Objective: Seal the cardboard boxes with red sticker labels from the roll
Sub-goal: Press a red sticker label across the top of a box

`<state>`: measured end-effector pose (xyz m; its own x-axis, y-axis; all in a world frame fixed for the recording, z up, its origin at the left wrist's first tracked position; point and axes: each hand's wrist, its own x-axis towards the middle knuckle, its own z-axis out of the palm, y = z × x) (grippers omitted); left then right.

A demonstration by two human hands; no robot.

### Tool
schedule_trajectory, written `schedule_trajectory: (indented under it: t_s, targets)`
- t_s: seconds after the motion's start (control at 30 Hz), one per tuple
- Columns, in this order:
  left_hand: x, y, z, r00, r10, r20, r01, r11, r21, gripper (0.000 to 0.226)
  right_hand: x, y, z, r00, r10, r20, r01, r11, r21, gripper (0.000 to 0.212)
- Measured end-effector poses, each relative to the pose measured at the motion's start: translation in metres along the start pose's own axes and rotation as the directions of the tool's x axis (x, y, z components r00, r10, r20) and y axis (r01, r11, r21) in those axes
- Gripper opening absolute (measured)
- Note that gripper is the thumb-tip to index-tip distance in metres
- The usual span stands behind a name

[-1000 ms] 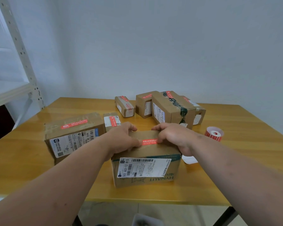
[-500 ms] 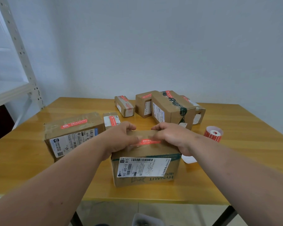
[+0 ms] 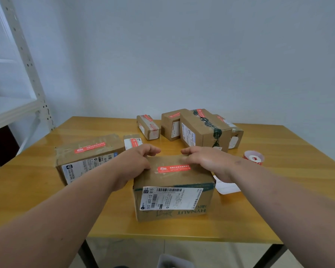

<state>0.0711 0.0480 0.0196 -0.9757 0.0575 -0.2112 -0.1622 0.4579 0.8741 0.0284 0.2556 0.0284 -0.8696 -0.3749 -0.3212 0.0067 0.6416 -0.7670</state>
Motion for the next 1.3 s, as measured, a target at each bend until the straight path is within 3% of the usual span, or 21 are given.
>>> schedule_trajectory:
  t_s: [0.1, 0.17, 0.23, 0.33, 0.5, 0.57, 0.73, 0.8, 0.87, 1.0, 1.1, 1.17, 1.3]
  targets:
    - [-0.010, 0.003, -0.006, 0.999, 0.051, -0.002, -0.050, 0.992, 0.116, 0.032, -0.006, -0.001, -0.008, 0.986, -0.046, 0.161, 0.080, 0.974, -0.214, 0.099]
    - [-0.015, 0.005, -0.012, 0.996, 0.042, 0.082, -0.057, 0.980, 0.190, 0.050, -0.011, -0.002, -0.011, 0.971, -0.027, 0.237, 0.114, 0.926, -0.360, 0.114]
    - [-0.019, 0.009, -0.016, 0.980, -0.009, 0.201, -0.059, 0.942, 0.330, 0.076, -0.013, -0.002, -0.012, 0.973, -0.012, 0.229, 0.120, 0.878, -0.463, 0.117]
    - [-0.022, 0.007, -0.018, 0.969, -0.043, 0.242, -0.054, 0.923, 0.380, 0.091, -0.015, -0.003, -0.013, 0.980, -0.040, 0.197, 0.113, 0.920, -0.375, 0.106]
    - [-0.020, 0.000, -0.027, 0.990, -0.055, 0.128, 0.055, 0.998, 0.003, 0.049, -0.016, 0.004, -0.021, 0.995, -0.070, 0.070, 0.065, 0.996, 0.065, 0.060]
    - [-0.018, -0.002, -0.027, 0.990, -0.129, 0.054, 0.134, 0.987, -0.086, 0.050, -0.015, 0.008, -0.024, 0.999, -0.045, 0.018, 0.040, 0.977, 0.212, 0.047]
    - [-0.008, -0.009, -0.026, 0.946, -0.324, 0.023, 0.322, 0.927, -0.192, 0.067, -0.014, 0.019, -0.028, 0.991, -0.080, 0.109, 0.025, 0.903, 0.430, 0.081]
    - [-0.005, -0.012, -0.026, 0.927, -0.369, 0.065, 0.374, 0.901, -0.219, 0.069, -0.017, 0.023, -0.032, 0.970, -0.114, 0.214, 0.013, 0.905, 0.425, 0.092]
    - [-0.003, -0.014, -0.024, 0.913, -0.398, 0.092, 0.409, 0.886, -0.219, 0.071, -0.020, 0.027, -0.035, 0.950, -0.119, 0.289, 0.004, 0.929, 0.370, 0.087]
    - [0.004, -0.022, -0.025, 0.895, -0.431, 0.117, 0.447, 0.866, -0.226, 0.086, -0.018, 0.029, -0.036, 0.971, -0.018, 0.238, -0.045, 0.966, 0.256, 0.064]
    - [0.007, -0.025, -0.027, 0.880, -0.447, 0.159, 0.473, 0.851, -0.227, 0.098, -0.016, 0.032, -0.038, 0.978, 0.060, 0.201, -0.108, 0.965, 0.238, 0.074]
    - [0.004, -0.021, -0.024, 0.882, -0.455, 0.118, 0.469, 0.872, -0.139, 0.086, -0.015, 0.033, -0.038, 0.982, 0.105, 0.157, -0.138, 0.967, 0.213, 0.072]
    - [0.000, -0.013, -0.016, 0.937, -0.348, -0.035, 0.350, 0.929, 0.122, 0.033, -0.010, 0.031, -0.033, 0.987, 0.156, 0.032, -0.159, 0.979, 0.129, 0.058]
